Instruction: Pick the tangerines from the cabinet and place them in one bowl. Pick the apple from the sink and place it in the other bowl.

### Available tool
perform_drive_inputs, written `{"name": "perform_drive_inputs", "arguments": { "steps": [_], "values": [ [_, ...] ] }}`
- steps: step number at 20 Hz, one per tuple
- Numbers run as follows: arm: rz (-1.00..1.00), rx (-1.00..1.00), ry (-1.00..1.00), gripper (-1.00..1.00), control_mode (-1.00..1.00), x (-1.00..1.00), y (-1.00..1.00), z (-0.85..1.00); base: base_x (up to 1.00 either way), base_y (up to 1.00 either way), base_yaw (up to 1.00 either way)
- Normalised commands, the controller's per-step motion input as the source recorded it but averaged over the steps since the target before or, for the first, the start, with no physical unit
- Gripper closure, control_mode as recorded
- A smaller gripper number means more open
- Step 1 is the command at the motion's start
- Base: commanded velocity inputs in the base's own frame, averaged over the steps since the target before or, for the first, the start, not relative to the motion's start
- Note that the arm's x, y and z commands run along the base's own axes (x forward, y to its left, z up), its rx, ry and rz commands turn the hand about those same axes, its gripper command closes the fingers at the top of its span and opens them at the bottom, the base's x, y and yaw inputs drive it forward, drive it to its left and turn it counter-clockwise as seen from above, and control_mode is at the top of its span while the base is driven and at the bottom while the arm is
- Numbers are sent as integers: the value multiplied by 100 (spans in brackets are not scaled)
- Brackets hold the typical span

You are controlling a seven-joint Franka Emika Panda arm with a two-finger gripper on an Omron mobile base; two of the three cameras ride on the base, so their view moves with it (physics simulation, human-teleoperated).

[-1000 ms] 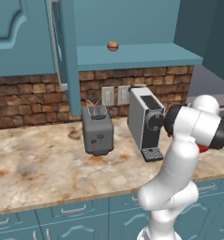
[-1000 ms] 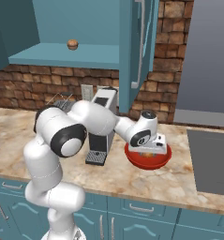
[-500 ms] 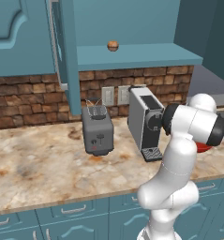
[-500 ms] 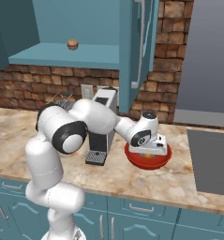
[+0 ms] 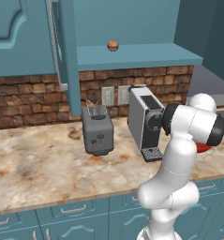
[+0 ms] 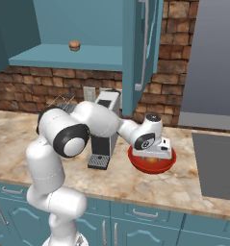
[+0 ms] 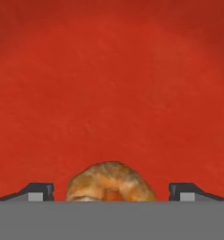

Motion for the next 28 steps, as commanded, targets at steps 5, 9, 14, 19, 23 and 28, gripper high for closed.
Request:
{"name": "perform_drive_inputs", "arguments": {
  "steps": [5,9,14,19,23,28],
  "values": [
    [0,0,-11,-100,-100,-9,0,29,0,0,0],
    [0,0,-15,-100,-100,-18,0,23,0,0,0],
    [0,0,-24,-100,-100,-11,0,0,0,0,0],
    [0,0,-35,-100,-100,-24,0,13,0,0,0],
    [0,0,-27,-100,-100,-35,0,38,0,0,0],
    [0,0,-20,-100,-100,-46,7,37,0,0,0]
  ]
}}
